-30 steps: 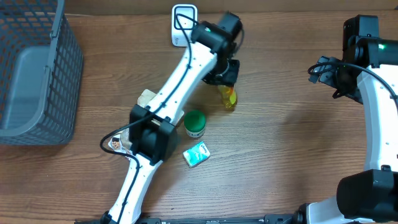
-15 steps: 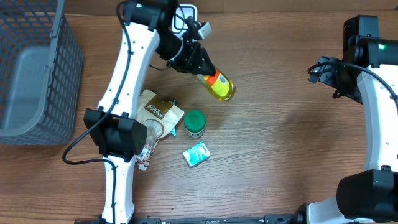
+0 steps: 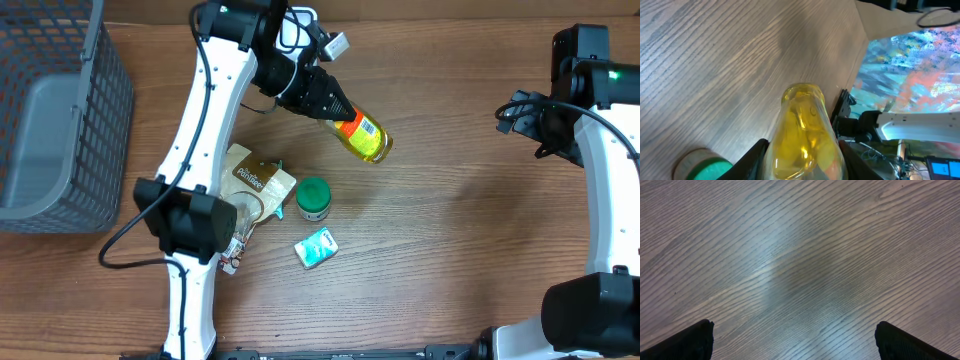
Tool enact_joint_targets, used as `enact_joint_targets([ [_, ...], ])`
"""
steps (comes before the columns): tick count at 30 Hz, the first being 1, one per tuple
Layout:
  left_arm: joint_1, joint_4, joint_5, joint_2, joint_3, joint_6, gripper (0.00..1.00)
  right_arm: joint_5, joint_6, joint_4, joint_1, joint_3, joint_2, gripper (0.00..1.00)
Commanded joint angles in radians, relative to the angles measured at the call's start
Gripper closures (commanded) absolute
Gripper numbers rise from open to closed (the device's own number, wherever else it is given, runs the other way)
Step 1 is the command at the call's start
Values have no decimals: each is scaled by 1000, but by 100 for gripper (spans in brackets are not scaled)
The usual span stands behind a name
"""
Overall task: Scan the item barcode
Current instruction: 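Lift the yellow bottle with the left gripper and swing it left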
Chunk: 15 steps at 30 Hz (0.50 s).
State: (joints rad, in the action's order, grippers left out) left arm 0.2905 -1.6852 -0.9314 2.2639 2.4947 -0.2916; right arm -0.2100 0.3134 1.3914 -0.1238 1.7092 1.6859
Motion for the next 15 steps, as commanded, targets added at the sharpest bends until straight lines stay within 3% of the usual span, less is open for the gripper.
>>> enact_joint_targets([
  [1,3,-5,-11,-186,-80,-23,78,-6,5,-2,-3,13,-36,0],
  [4,3,-5,61,-296,-210,-40,78,-6,5,-2,-3,13,-36,0],
  [9,3,-5,35,-467,-497,-174,85,-6,5,-2,-3,13,-36,0],
  [15,-5,-5,-132,-537,-753,-365,86,-6,5,-2,-3,13,-36,0],
])
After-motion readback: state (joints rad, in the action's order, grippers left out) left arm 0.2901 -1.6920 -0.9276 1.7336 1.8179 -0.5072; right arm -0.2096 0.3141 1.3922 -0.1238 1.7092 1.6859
